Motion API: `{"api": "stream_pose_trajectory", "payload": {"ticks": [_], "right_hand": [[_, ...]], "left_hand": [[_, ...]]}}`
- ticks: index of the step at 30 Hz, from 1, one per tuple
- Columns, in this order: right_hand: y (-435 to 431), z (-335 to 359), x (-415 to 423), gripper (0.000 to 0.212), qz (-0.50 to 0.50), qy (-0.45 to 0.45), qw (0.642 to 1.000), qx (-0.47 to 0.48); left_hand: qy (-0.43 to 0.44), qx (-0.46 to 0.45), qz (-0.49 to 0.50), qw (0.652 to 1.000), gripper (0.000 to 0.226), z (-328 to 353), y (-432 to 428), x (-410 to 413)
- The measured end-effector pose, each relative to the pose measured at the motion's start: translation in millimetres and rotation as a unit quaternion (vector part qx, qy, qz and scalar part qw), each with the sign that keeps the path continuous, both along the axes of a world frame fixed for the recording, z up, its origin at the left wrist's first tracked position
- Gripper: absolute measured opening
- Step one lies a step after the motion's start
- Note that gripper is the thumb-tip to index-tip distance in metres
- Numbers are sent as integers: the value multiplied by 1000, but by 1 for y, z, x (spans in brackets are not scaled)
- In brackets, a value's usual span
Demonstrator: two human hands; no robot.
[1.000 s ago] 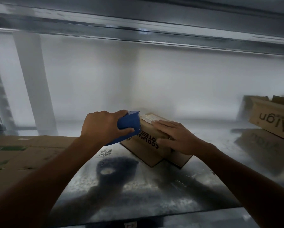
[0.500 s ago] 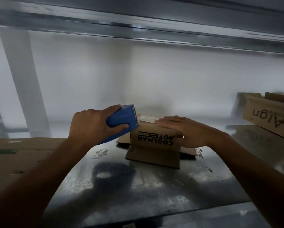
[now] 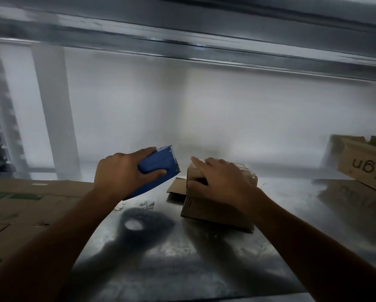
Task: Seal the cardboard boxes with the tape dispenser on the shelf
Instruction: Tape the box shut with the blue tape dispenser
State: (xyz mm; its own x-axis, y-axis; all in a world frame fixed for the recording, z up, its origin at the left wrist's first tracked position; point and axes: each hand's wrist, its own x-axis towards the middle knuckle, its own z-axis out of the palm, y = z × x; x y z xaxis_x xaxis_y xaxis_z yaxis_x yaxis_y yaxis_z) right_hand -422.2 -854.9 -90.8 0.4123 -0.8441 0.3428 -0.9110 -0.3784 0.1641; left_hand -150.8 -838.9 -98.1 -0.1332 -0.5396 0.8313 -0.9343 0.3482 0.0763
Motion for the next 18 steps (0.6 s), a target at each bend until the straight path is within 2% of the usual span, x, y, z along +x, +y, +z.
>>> {"api": "stream_pose_trajectory", "payload": {"ticks": [3, 5, 9, 14, 18], "right_hand": [[-5, -10, 11, 67, -26, -40, 999, -5], [-6, -21, 14, 72, -33, -60, 997, -29], [-12, -34, 12, 83, -42, -47, 995, -71], [-18, -44, 13, 60, -8, -100, 969, -227], [-18, -42, 10, 59, 15, -117, 972, -202]], "left_hand": [[8, 5, 2, 1000, 70, -2, -2, 7], [9, 10, 0, 1000, 70, -2, -1, 6], [5, 7, -13, 1000, 75, -3, 0, 2], [-11, -26, -29, 999, 79, -4, -1, 7], [-7, -22, -38, 999, 83, -8, -4, 12]]}}
